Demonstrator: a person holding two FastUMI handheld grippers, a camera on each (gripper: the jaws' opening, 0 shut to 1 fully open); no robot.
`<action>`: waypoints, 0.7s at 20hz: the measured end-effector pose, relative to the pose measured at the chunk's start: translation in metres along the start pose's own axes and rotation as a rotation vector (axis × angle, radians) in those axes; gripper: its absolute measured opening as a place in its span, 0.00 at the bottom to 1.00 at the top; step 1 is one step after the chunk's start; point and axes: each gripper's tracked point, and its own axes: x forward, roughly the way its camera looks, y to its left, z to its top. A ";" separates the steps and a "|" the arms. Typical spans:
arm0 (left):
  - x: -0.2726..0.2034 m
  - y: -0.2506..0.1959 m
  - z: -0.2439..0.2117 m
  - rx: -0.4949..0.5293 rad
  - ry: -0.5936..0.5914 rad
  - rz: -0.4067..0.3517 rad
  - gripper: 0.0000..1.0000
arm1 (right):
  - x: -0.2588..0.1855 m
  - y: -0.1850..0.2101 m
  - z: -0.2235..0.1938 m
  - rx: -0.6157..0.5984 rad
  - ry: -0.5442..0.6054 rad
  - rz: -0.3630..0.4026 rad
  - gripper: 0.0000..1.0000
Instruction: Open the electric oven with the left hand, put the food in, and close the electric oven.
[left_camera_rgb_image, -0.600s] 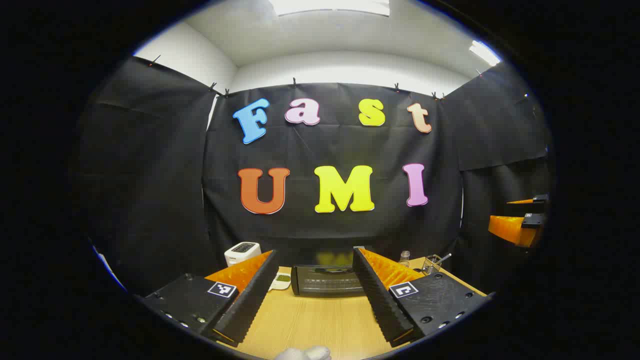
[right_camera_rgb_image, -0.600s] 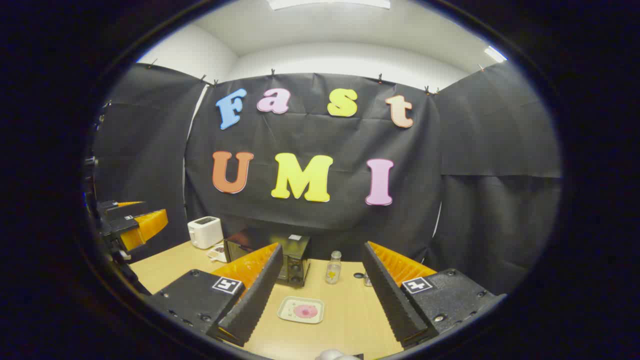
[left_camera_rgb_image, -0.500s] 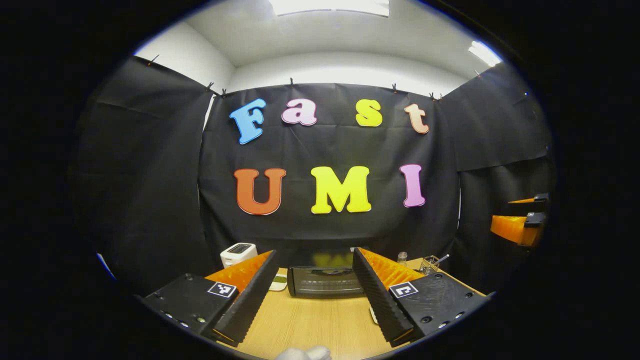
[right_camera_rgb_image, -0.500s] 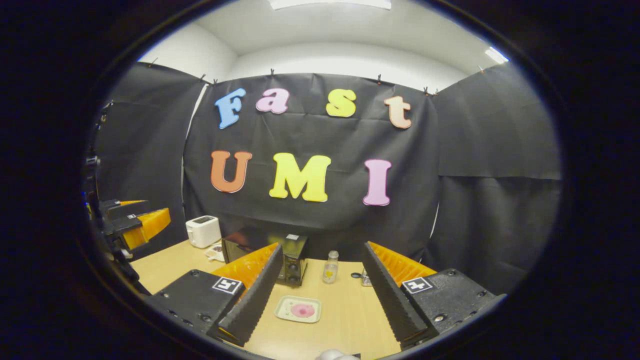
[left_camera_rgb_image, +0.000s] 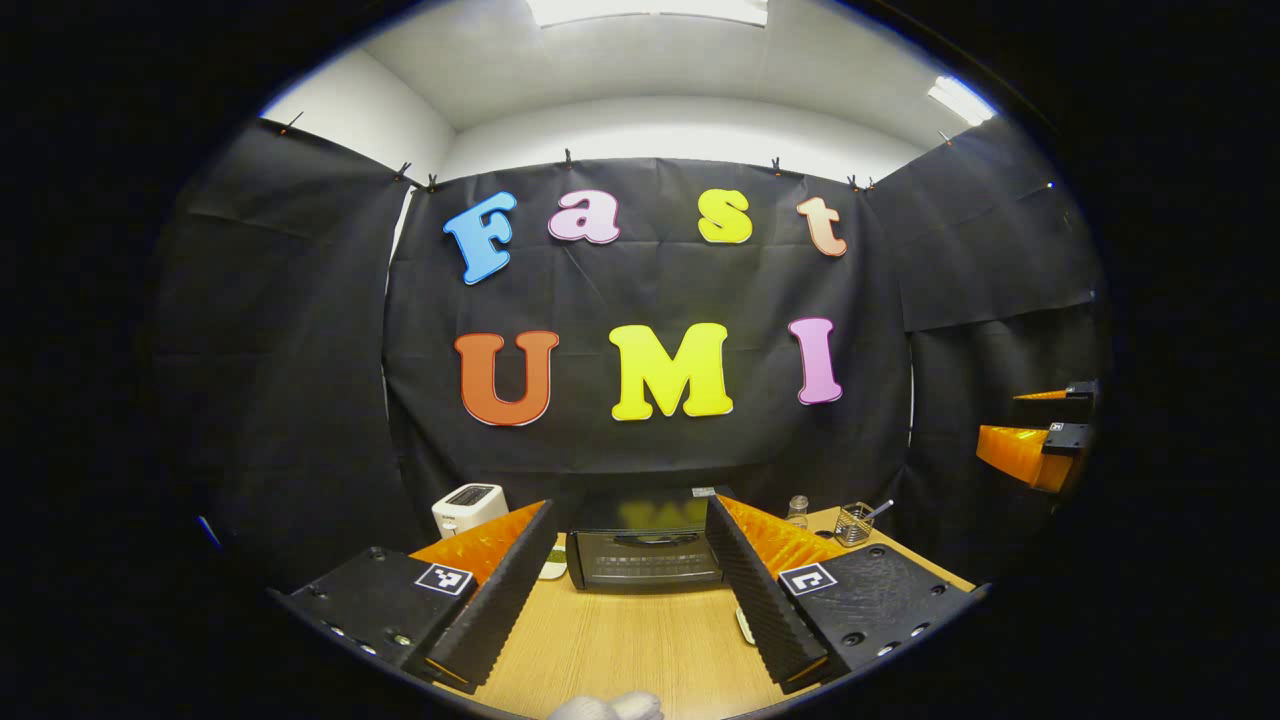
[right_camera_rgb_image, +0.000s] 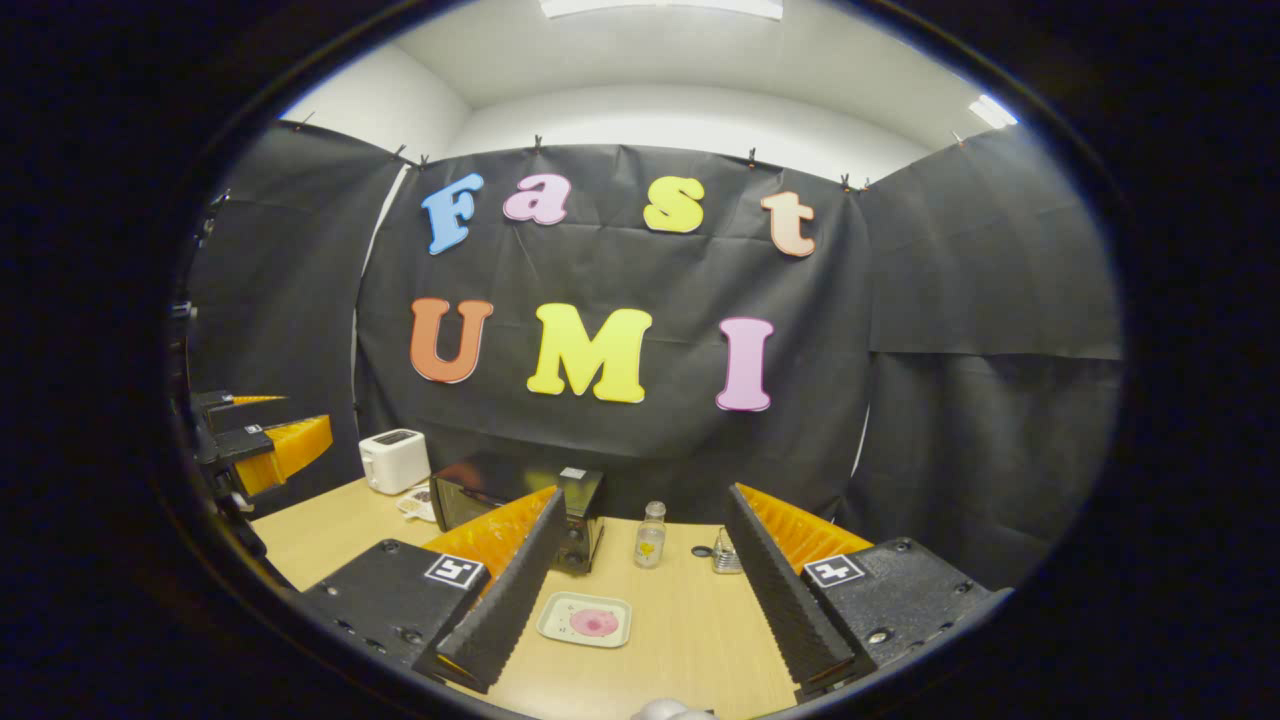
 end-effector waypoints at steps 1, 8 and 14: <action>0.004 0.000 -0.003 0.001 -0.002 -0.002 0.95 | 0.002 0.000 -0.002 0.001 0.004 0.006 0.99; 0.102 -0.017 -0.041 -0.035 -0.003 -0.042 0.84 | 0.015 -0.021 0.000 -0.008 0.041 -0.031 0.99; 0.214 -0.041 -0.112 -0.057 0.083 -0.059 0.95 | 0.007 -0.042 0.012 -0.033 0.057 -0.112 0.99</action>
